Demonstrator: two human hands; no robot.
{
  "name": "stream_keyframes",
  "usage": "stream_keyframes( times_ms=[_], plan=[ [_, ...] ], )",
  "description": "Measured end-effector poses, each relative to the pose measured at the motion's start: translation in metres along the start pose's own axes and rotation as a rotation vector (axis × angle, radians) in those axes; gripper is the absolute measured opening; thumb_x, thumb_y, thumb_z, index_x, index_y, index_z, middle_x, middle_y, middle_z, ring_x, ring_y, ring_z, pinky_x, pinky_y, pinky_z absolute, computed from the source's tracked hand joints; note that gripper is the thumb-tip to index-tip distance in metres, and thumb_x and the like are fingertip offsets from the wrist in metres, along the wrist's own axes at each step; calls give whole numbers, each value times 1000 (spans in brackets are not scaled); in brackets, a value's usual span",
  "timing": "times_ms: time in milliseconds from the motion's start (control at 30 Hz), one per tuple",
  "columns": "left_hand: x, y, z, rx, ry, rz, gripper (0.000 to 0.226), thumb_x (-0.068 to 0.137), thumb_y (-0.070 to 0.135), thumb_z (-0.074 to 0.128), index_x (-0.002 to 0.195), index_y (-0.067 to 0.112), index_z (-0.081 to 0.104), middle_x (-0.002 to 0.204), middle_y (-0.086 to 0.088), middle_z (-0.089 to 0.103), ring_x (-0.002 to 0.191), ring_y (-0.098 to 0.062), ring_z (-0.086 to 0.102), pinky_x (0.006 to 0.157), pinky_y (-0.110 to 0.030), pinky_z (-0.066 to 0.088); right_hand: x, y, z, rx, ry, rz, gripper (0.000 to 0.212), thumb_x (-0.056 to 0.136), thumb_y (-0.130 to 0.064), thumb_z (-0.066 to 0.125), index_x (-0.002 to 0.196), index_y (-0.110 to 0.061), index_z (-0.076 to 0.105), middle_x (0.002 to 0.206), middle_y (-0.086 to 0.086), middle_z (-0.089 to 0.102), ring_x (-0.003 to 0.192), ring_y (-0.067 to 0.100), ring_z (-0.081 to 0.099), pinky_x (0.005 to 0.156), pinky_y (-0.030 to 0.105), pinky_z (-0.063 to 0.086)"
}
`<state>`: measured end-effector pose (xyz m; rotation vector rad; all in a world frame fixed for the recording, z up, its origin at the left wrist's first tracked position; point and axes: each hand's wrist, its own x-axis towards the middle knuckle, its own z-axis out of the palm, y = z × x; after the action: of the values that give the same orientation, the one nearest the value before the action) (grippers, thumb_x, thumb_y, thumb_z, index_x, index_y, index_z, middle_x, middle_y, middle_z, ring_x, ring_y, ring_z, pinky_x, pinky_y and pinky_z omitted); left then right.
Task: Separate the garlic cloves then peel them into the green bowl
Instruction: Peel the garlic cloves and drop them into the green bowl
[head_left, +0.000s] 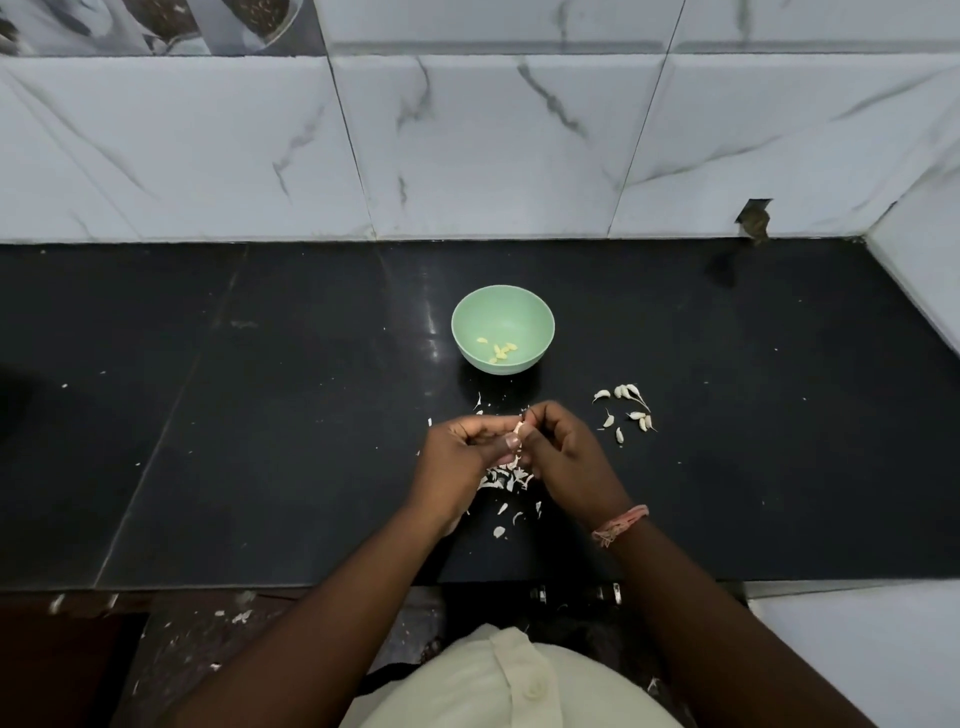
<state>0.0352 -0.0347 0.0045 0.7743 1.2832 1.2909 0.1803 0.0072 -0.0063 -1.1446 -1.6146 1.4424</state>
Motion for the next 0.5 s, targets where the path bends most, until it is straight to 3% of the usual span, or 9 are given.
stream_keyframes(
  times_ms=[200, 367, 500],
  plan=[
    [-3, -4, 11, -213, -4, -121, 30, 84, -9, 70, 113, 0, 73, 85, -12, 73, 76, -18, 73, 70, -22, 58, -1, 1, -12, -103, -34, -72, 12, 99, -23, 50, 92, -13, 53, 75, 5, 56, 66, 12, 49, 63, 32, 42],
    [-4, -5, 17, -310, 47, -149, 24, 85, -10, 66, 106, 2, 72, 80, -6, 73, 72, -17, 72, 69, -22, 59, 2, 1, -18, -155, -65, -100, 10, 103, -17, 51, 94, -17, 54, 74, 7, 58, 66, 12, 54, 67, 45, 51],
    [-4, -6, 20, -419, 115, -173, 20, 88, -14, 62, 99, 2, 68, 77, -6, 72, 69, -14, 72, 67, -22, 60, 0, 3, -15, -177, -62, -125, 10, 101, -29, 50, 94, -21, 53, 77, 2, 59, 70, 21, 57, 70, 48, 52]
  ],
)
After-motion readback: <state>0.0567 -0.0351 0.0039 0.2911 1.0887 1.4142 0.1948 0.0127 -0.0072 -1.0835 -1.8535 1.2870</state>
